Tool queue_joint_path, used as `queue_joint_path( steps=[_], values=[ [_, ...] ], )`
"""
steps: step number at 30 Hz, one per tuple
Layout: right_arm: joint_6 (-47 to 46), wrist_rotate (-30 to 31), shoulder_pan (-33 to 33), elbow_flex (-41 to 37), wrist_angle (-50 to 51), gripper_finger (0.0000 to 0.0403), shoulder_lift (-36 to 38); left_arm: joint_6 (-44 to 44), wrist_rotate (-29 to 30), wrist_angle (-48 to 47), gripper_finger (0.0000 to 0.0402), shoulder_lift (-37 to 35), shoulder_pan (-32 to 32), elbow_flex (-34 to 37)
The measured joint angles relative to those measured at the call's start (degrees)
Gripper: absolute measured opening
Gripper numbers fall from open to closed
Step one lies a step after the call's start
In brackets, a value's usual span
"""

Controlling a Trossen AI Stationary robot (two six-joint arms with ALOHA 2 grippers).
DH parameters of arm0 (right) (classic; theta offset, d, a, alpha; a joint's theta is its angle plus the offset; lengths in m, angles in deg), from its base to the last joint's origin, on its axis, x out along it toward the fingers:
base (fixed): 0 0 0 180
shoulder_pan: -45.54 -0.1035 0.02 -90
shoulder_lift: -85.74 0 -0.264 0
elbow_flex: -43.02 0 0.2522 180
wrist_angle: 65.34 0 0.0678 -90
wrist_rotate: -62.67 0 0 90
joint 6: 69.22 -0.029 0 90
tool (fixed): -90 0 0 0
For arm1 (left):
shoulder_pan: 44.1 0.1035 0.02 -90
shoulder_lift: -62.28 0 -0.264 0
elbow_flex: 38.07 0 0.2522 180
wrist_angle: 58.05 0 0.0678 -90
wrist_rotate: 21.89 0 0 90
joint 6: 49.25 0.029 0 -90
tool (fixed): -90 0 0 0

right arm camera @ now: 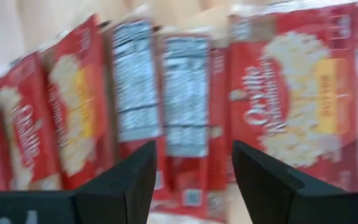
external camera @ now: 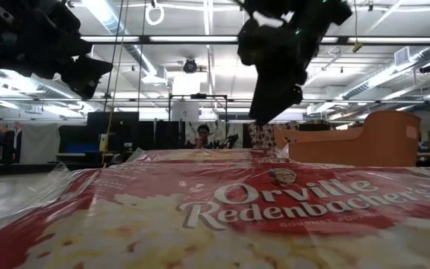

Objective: Sort popcorn bags into baskets
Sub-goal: Put the red popcorn bag into the orange bin

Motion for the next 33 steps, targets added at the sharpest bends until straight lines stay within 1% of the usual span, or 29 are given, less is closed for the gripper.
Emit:
queue_joint_path(
  steps=[5,8,10,14,17,22,25,28,30,33],
  values=[
    [4.5,-4.6,7.8,3.4,3.4,0.0213,-2.3,1.5,0.1,0.4,0.0205,-0.1,0.0,0.0],
    [6.7,-6.8,11.1,6.9,7.5,0.0213,-5.0,1.6,0.2,0.5,0.0205,-0.1,0.0,0.0],
    [8.5,-7.9,12.6,9.9,9.6,0.0213,-7.9,2.0,0.4,0.5,0.0205,-0.1,0.0,0.0],
    [12.7,-8.1,14.9,17.0,16.3,0.0213,-13.8,4.3,1.3,1.0,0.0205,-0.1,0.2,0.0],
    [14.2,-8.3,16.7,22.1,21.8,0.0213,-17.5,4.6,1.5,1.3,0.0205,-0.1,1.2,0.0],
    [16.8,-11.8,18.8,28.0,28.6,0.0213,-22.9,4.6,1.4,1.4,0.0205,-0.1,3.0,0.0],
    [18.4,-13.0,19.1,29.7,30.7,0.0213,-25.4,4.2,1.5,1.6,0.0205,-0.1,3.6,0.0],
    [19.6,-15.3,19.6,29.9,30.7,0.0213,-26.8,3.1,1.4,-0.1,0.0205,-0.1,3.5,0.0],
    [20.1,-17.0,20.0,29.9,30.5,0.0213,-27.0,2.6,1.4,-1.2,0.0205,-0.1,3.4,0.0],
    [20.2,-17.2,20.2,29.8,30.4,0.0213,-26.9,1.2,1.4,-2.2,0.0205,-0.1,3.5,0.0]
  ],
)
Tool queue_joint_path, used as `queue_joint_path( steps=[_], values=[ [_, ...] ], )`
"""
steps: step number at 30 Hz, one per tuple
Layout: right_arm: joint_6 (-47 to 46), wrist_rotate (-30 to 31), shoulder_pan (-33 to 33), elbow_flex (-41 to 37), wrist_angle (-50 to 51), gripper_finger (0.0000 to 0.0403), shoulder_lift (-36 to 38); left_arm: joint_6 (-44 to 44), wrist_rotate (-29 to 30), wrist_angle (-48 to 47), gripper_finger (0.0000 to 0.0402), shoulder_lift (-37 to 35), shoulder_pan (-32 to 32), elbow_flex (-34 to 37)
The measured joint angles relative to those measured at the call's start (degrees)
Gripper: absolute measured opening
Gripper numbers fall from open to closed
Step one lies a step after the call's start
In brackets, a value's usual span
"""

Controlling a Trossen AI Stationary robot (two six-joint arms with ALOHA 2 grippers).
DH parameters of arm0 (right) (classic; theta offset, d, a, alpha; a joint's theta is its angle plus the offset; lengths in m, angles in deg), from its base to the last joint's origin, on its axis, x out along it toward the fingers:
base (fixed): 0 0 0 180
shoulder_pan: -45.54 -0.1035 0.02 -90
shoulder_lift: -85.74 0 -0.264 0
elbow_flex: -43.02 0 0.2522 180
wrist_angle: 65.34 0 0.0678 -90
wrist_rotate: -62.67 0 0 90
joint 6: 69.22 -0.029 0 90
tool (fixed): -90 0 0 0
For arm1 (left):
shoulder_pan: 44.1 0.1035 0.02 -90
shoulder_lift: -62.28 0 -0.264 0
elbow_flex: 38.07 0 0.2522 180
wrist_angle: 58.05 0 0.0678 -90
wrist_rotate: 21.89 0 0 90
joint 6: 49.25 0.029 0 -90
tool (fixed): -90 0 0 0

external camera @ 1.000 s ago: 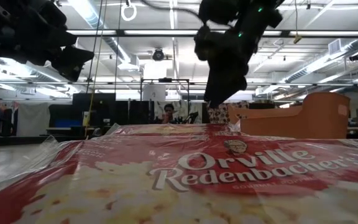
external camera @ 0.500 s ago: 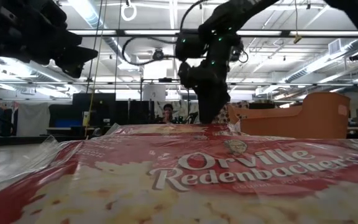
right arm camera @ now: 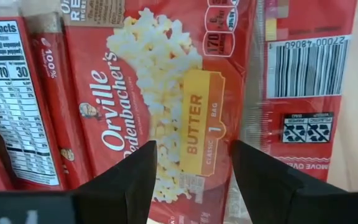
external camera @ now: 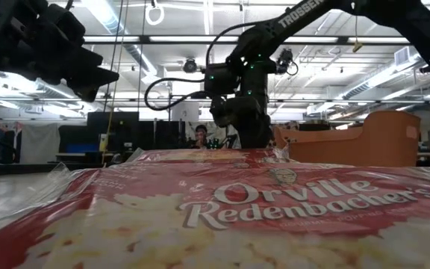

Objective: Sort popcorn bags into baskets
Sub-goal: Put the red popcorn bag into the orange bin

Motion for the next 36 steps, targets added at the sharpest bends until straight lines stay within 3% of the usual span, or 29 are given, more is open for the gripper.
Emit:
queue_joint_path(
  steps=[10,24,36],
  values=[
    [1.6,-0.3,0.9,0.8,1.7,0.0213,0.9,-1.4,0.0,0.7,0.0205,0.0,-0.1,0.0],
    [1.3,-1.3,-0.9,-2.4,-3.6,0.0209,1.0,-1.7,0.0,-0.3,0.0205,0.0,-0.1,0.0],
    [1.5,-2.5,-1.9,-2.4,-6.0,0.0123,1.0,-2.5,0.0,-0.3,0.0205,0.0,-0.1,0.0]
  ],
)
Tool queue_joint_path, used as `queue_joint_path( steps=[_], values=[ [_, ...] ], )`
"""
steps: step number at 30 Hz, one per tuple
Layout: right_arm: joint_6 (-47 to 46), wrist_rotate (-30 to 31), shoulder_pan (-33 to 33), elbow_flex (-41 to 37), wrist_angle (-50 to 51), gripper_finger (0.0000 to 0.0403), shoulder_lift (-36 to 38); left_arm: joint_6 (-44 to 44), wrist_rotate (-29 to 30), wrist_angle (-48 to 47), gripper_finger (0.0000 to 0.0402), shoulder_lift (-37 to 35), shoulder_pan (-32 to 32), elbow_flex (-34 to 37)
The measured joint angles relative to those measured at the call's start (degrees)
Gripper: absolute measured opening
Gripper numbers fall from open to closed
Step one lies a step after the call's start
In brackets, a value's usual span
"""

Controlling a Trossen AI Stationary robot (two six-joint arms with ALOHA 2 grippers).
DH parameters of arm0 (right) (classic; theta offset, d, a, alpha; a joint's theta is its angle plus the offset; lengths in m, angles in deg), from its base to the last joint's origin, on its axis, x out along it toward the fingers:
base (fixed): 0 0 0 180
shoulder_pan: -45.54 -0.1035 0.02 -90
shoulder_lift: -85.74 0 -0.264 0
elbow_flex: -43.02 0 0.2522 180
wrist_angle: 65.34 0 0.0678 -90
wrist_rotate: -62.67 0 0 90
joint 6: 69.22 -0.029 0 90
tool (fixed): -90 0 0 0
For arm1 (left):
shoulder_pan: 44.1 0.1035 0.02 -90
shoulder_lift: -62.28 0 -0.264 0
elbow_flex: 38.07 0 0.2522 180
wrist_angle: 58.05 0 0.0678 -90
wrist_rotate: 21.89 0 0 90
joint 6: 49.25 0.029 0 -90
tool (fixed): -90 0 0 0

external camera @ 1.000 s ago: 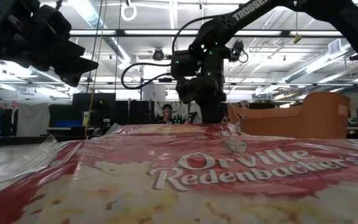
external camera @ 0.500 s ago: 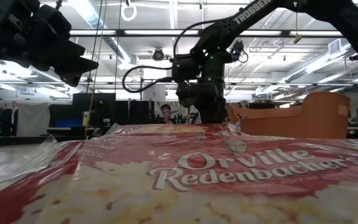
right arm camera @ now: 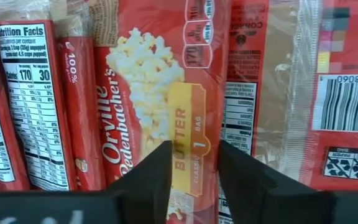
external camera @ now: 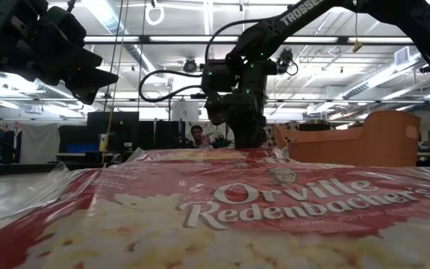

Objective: Sort popcorn bags into baskets
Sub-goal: Put the red popcorn bag into the orange bin

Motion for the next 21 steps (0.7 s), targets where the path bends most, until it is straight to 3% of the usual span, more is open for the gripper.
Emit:
queue_joint_path(
  steps=[6,15,21],
  values=[
    [1.4,1.5,-0.2,-1.8,-2.7,0.0076,0.0,0.0,0.0,0.0,0.0205,0.0,0.0,0.0],
    [0.7,1.2,-0.2,-4.7,-4.8,0.0053,0.2,-0.1,0.0,0.0,0.0205,0.0,0.0,0.0],
    [0.9,1.5,-0.2,-4.0,-4.1,0.0008,0.1,-0.1,0.0,0.0,0.0205,0.0,0.0,0.0]
  ],
)
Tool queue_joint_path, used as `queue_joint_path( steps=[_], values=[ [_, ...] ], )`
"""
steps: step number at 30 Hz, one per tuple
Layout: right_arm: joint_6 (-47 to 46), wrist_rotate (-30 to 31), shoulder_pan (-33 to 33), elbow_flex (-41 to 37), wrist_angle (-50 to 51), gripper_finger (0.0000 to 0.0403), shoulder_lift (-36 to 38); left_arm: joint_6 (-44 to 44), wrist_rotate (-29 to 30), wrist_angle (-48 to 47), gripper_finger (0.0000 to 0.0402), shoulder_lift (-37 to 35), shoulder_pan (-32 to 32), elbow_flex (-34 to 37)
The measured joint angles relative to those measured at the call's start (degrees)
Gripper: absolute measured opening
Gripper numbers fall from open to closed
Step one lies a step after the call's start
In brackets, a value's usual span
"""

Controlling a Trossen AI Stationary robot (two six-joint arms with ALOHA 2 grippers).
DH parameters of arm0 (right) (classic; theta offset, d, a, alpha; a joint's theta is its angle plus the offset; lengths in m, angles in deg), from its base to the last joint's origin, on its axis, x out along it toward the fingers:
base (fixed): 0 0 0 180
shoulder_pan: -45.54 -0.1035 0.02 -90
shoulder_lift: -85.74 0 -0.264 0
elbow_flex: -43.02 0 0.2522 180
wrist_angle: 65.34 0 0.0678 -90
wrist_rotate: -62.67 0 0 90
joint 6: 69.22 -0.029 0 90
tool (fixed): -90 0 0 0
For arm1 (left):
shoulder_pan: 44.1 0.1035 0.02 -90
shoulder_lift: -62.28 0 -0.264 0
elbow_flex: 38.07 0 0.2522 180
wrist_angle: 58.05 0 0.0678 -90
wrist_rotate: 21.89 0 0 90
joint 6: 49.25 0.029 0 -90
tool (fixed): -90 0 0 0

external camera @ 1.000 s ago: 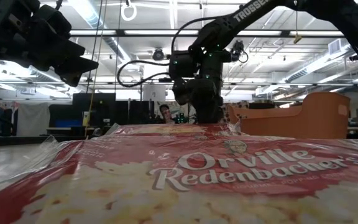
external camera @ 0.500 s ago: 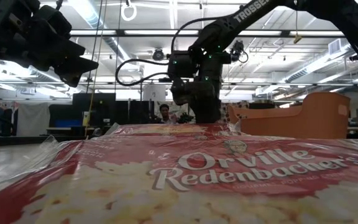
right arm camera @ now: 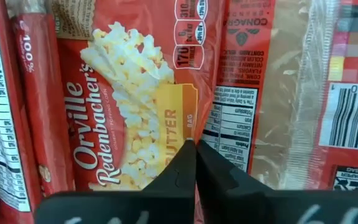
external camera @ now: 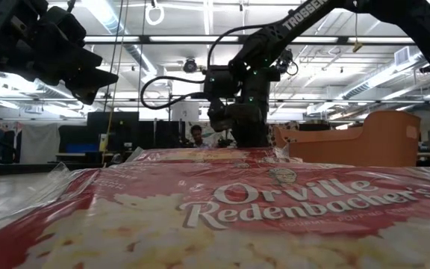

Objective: Sort popcorn bags into baskets
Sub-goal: Put the red popcorn bag into the orange bin

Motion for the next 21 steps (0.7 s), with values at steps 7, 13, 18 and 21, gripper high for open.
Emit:
queue_joint_path(
  steps=[7,13,18,21],
  values=[
    [0.5,3.1,-1.0,4.1,5.4,0.0005,-0.1,0.0,0.0,-0.6,0.0205,0.0,0.0,0.0],
    [0.6,6.6,-1.7,10.0,12.9,0.0003,-0.1,-0.2,0.0,-0.7,0.0205,0.0,0.0,0.0],
    [-1.0,10.4,-1.9,15.8,20.2,0.0002,-0.1,-0.1,0.0,-0.8,0.0205,0.0,0.0,0.0],
    [-2.3,12.8,-1.8,18.1,23.5,0.0002,0.2,-0.1,0.0,-0.7,0.0205,0.0,0.0,0.0]
  ],
)
